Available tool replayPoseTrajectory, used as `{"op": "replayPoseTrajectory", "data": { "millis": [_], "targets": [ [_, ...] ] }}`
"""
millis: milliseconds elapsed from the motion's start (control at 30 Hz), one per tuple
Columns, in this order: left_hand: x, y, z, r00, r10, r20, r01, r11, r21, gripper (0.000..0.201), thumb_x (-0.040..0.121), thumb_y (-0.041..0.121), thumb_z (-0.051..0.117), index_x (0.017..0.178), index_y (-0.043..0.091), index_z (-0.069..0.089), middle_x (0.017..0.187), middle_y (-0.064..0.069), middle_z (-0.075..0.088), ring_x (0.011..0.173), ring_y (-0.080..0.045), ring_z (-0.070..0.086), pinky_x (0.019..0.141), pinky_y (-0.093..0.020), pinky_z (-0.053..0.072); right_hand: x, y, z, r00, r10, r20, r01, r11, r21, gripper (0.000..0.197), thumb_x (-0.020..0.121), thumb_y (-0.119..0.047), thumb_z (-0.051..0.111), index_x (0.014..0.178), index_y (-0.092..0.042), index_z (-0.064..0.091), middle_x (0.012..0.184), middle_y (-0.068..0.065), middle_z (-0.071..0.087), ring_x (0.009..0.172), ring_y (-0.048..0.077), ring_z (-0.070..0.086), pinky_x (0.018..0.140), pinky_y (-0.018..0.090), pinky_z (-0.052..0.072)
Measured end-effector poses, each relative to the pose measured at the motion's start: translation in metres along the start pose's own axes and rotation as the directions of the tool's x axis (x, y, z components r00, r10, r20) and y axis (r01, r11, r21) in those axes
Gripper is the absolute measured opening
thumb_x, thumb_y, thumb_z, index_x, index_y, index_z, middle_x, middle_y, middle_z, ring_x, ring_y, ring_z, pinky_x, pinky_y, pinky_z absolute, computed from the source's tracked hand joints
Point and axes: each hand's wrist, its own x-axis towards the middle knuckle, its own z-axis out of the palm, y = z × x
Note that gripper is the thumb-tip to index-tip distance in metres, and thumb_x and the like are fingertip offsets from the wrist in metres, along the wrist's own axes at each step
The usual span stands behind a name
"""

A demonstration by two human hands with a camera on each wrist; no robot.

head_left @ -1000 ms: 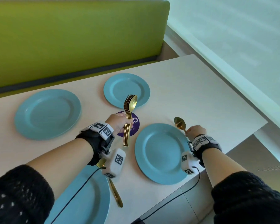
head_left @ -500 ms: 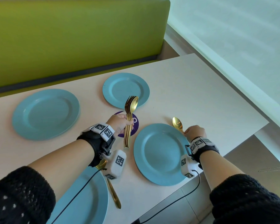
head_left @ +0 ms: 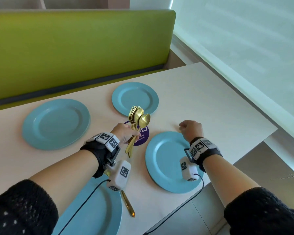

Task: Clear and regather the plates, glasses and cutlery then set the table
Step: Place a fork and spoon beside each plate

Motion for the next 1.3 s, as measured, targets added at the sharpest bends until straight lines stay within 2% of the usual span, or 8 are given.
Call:
{"op": "replayPoseTrajectory", "data": {
  "millis": [167,300,667,833,967,1133,1200,1300],
  "targets": [
    [-0.019,-0.002,-0.016,0.998,0.036,0.053,-0.042,0.992,0.117,0.011,0.084,0.002,0.065,0.075,0.006,0.06,0.071,-0.01,0.065,0.061,-0.016,0.06,0.054,-0.021,0.049,-0.046,-0.073,0.018,0.941,-0.313,0.132,0.311,0.95,0.035,0.02,0.087,-0.018,0.063,0.105,-0.016,0.073,0.111,0.003,0.07,0.102,0.022,0.062,0.093,0.026,0.044],
    [-0.04,-0.002,-0.031,0.994,0.058,0.094,-0.076,0.976,0.204,0.011,0.083,0.005,0.064,0.073,0.005,0.063,0.07,-0.009,0.066,0.061,-0.015,0.058,0.057,-0.021,0.046,-0.078,-0.107,0.028,0.863,-0.42,0.282,0.471,0.869,-0.148,0.025,0.089,-0.03,0.059,0.112,-0.028,0.069,0.117,0.005,0.06,0.108,0.021,0.055,0.09,0.029,0.042],
    [-0.094,-0.015,-0.084,0.971,0.128,0.203,-0.189,0.928,0.32,0.014,0.083,0.014,0.068,0.073,0.008,0.06,0.078,-0.009,0.067,0.069,-0.017,0.059,0.066,-0.024,0.047,-0.147,-0.152,0.033,0.816,-0.457,0.355,0.546,0.811,-0.211,0.02,0.091,-0.028,0.057,0.104,-0.024,0.072,0.111,0.003,0.062,0.106,0.019,0.055,0.09,0.033,0.048],
    [-0.101,-0.01,-0.1,0.956,0.164,0.244,-0.254,0.881,0.399,0.009,0.083,0.011,0.066,0.078,0.011,0.059,0.079,-0.005,0.069,0.07,-0.014,0.063,0.065,-0.023,0.049,-0.149,-0.163,0.029,0.773,-0.522,0.36,0.603,0.78,-0.164,0.02,0.09,-0.021,0.06,0.103,-0.014,0.073,0.109,0.002,0.067,0.104,0.015,0.057,0.079,0.015,0.035],
    [-0.089,0.0,-0.109,0.962,0.182,0.202,-0.249,0.889,0.385,0.009,0.084,0.006,0.061,0.076,0.01,0.057,0.07,-0.007,0.067,0.062,-0.015,0.061,0.056,-0.021,0.047,-0.13,-0.176,0.034,0.747,-0.528,0.403,0.63,0.757,-0.176,0.015,0.087,-0.021,0.06,0.095,-0.019,0.073,0.105,0.0,0.066,0.101,0.019,0.059,0.087,0.031,0.048],
    [-0.044,0.021,-0.127,0.975,0.213,-0.071,-0.179,0.928,0.328,0.009,0.087,0.007,0.056,0.078,0.007,0.054,0.068,-0.008,0.062,0.058,-0.019,0.055,0.055,-0.023,0.045,-0.061,-0.181,0.021,0.82,-0.46,0.34,0.562,0.758,-0.331,0.018,0.092,-0.025,0.055,0.098,-0.018,0.07,0.109,0.006,0.059,0.104,0.025,0.057,0.087,0.036,0.049],
    [-0.027,0.032,-0.137,0.966,0.19,-0.172,-0.142,0.955,0.259,0.001,0.089,0.004,0.052,0.088,0.004,0.052,0.067,-0.004,0.058,0.055,-0.014,0.05,0.044,-0.016,0.042,-0.02,-0.173,0.014,0.879,-0.382,0.286,0.471,0.79,-0.392,0.019,0.092,-0.025,0.054,0.101,-0.017,0.069,0.113,0.009,0.059,0.107,0.029,0.057,0.091,0.037,0.048],
    [0.005,0.042,-0.151,0.954,0.16,-0.252,-0.121,0.979,0.164,0.006,0.09,0.002,0.05,0.096,0.001,0.05,0.066,-0.005,0.058,0.056,-0.014,0.049,0.051,-0.021,0.04,0.043,-0.159,0.009,0.957,-0.235,0.172,0.29,0.822,-0.491,0.029,0.093,-0.024,0.05,0.114,-0.013,0.066,0.119,0.011,0.062,0.112,0.031,0.057,0.094,0.037,0.049]
  ]
}}
